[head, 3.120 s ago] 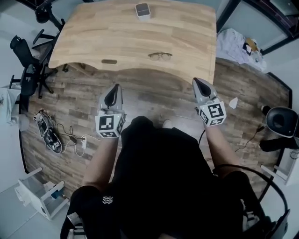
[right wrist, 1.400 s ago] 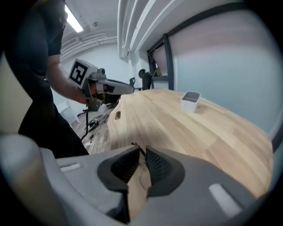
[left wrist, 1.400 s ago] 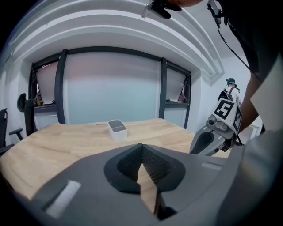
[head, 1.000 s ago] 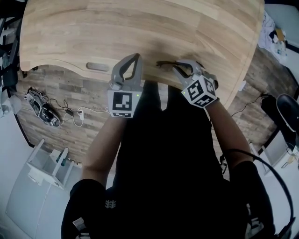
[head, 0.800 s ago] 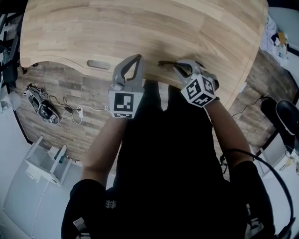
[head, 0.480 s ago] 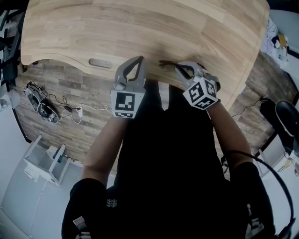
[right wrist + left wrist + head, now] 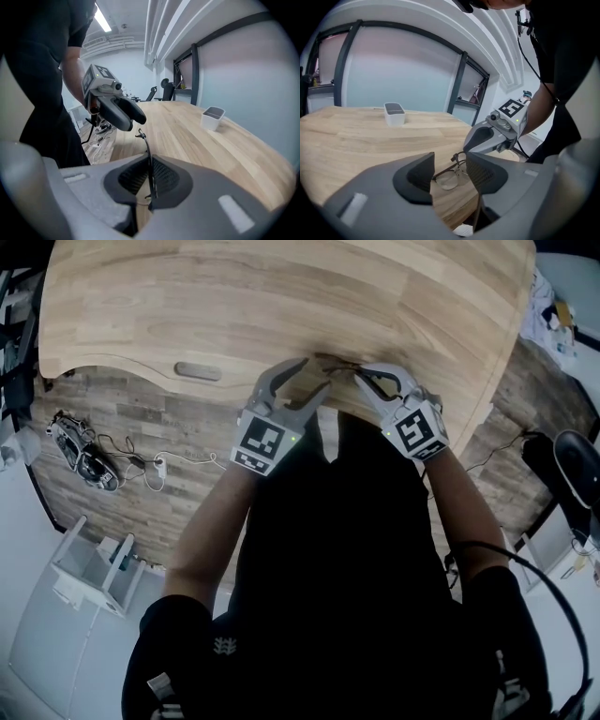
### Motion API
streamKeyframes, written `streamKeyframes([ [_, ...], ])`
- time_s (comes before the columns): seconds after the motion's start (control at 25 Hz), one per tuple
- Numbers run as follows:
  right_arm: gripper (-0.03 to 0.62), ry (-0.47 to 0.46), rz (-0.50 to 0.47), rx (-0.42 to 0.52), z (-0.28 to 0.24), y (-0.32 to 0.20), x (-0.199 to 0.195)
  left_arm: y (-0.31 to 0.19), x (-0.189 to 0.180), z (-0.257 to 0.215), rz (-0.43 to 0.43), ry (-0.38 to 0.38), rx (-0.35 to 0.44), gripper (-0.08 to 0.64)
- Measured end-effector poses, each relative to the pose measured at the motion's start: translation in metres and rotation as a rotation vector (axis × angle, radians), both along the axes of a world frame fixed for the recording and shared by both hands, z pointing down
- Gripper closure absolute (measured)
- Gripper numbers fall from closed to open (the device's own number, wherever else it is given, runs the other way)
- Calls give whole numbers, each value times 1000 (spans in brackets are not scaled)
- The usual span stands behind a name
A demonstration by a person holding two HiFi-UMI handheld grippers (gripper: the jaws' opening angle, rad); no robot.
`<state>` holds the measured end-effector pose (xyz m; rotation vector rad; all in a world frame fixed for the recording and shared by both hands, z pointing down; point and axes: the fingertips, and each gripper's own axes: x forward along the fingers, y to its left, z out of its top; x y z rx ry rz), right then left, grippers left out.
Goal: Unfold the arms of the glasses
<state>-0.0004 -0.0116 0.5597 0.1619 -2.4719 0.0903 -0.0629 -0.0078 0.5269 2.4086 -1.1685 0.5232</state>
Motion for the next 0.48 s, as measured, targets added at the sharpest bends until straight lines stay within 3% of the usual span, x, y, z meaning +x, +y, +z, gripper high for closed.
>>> streamKeyframes([
  [0.2,569,-63,-3,-4,-4,1,0,7,36,12,134,57,-69,324],
  [0.48,566,-79,23,0,-8,-3,5,9,51,-4,188,93,-75,328],
])
